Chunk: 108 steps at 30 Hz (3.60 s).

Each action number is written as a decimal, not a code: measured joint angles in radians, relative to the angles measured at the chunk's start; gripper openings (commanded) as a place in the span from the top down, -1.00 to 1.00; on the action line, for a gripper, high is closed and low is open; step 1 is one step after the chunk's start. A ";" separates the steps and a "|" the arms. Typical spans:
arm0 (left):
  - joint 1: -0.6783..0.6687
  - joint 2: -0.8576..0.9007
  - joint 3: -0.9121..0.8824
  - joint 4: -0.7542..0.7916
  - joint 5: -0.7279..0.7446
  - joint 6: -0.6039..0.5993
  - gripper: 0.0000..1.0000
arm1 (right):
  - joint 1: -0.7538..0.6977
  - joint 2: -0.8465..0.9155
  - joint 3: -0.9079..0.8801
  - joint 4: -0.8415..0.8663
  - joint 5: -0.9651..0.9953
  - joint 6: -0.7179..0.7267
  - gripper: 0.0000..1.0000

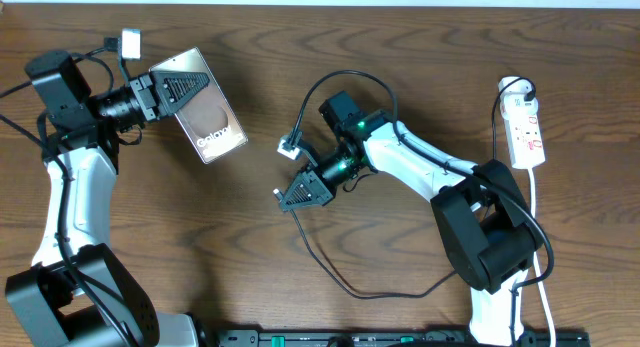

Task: Plug charger to phone and switch on socket

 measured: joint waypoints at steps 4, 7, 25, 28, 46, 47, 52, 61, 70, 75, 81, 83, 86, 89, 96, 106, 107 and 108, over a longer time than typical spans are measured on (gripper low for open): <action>0.000 0.000 0.000 -0.002 0.000 0.000 0.85 | 0.006 0.000 0.000 0.013 -0.074 -0.134 0.98; 0.000 0.000 0.000 -0.020 0.003 0.000 0.85 | 0.013 0.000 0.000 0.053 -0.140 -0.204 0.98; -0.085 0.000 0.000 -0.049 0.003 0.047 0.85 | 0.013 0.000 0.004 0.454 -0.344 0.089 0.97; -0.086 0.000 0.000 -0.049 0.003 0.056 0.85 | 0.013 0.000 0.004 0.461 -0.341 0.116 0.98; -0.086 0.000 0.000 -0.053 0.003 0.078 0.85 | 0.013 0.000 0.004 0.626 -0.253 0.275 0.98; -0.086 0.000 0.000 -0.054 0.003 0.079 0.85 | 0.013 0.000 0.004 0.634 -0.249 0.280 0.97; -0.086 0.000 0.000 -0.054 0.003 0.087 0.85 | 0.016 0.000 0.004 0.657 -0.237 0.294 0.97; -0.086 0.000 0.000 -0.057 0.003 0.103 0.85 | 0.035 0.000 0.004 0.700 -0.232 0.319 0.98; -0.086 0.000 0.000 -0.061 0.003 0.105 0.85 | 0.035 0.000 0.004 0.708 -0.232 0.323 0.97; -0.086 0.000 0.000 -0.078 0.003 0.105 0.85 | 0.035 0.000 0.005 0.713 -0.232 0.324 0.97; -0.086 0.000 0.000 -0.079 0.003 0.105 0.85 | 0.035 0.000 0.004 0.713 -0.227 0.342 0.97; -0.086 0.000 0.000 -0.079 0.003 0.105 0.85 | 0.035 0.000 0.004 0.713 -0.227 0.345 0.97; -0.086 0.000 0.000 -0.079 0.002 0.106 0.85 | 0.035 0.000 0.005 0.713 -0.224 0.352 0.97; -0.085 0.000 0.000 -0.079 0.002 0.109 0.85 | 0.035 0.000 0.004 0.713 -0.219 0.361 0.97; -0.085 0.000 0.000 -0.079 -0.001 0.112 0.85 | 0.034 0.000 0.004 0.713 -0.216 0.368 0.98; -0.085 0.000 0.000 -0.077 -0.002 0.121 0.85 | 0.034 0.000 0.004 0.713 -0.211 0.369 0.98; -0.085 0.000 0.000 -0.076 -0.003 0.121 0.85 | 0.034 0.000 0.004 0.713 -0.210 0.369 0.97; -0.085 0.000 0.000 -0.076 -0.005 0.122 0.85 | 0.034 0.000 0.004 0.713 -0.209 0.369 0.97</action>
